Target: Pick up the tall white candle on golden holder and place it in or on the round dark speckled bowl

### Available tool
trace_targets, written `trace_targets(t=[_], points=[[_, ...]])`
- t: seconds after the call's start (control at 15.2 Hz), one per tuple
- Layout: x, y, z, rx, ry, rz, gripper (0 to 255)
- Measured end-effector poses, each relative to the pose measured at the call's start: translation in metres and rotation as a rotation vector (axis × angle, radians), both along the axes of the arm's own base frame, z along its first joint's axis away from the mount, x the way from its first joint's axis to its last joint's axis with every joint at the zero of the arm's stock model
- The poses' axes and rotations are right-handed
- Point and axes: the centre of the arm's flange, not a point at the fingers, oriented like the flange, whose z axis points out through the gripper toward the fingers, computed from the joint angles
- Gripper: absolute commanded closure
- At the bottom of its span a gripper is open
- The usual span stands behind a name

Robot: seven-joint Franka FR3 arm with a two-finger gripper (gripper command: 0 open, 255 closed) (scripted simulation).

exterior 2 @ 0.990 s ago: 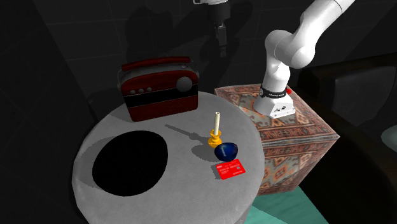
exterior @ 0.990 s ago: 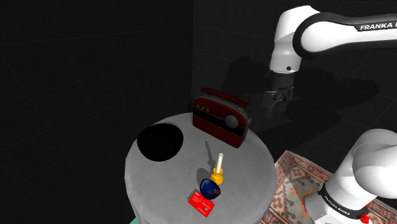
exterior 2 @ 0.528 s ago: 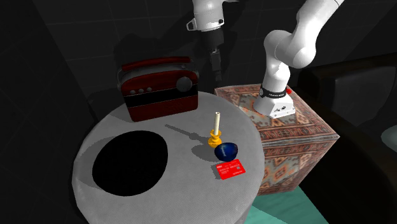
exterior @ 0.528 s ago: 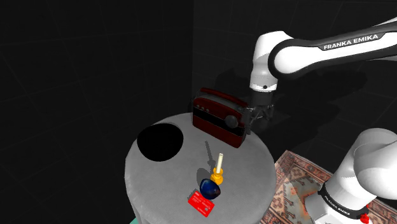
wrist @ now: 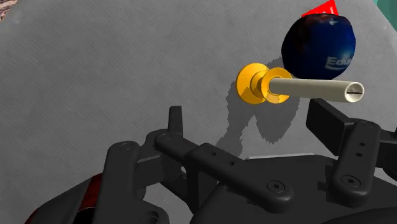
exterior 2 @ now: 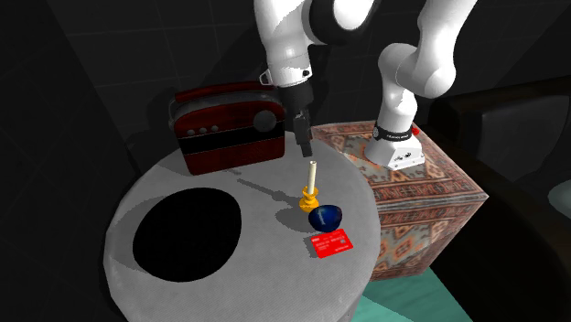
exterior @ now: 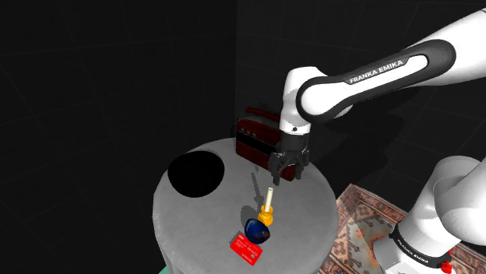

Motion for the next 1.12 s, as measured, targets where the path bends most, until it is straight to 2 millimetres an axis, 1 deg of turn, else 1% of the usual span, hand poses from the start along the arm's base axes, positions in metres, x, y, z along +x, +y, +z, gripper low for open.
trace_targets(t=[0.2,0.33,0.4,0.86,1.12], points=[[0.015,0.027,-0.026,0.034,0.013,-0.015,0],[0.024,0.044,-0.039,0.058,0.021,-0.025,0],[0.025,0.048,-0.042,0.063,0.024,-0.028,0],[0.02,0.061,-0.078,0.07,0.027,-0.031,0],[0.017,0.064,-0.083,0.07,0.026,-0.031,0]])
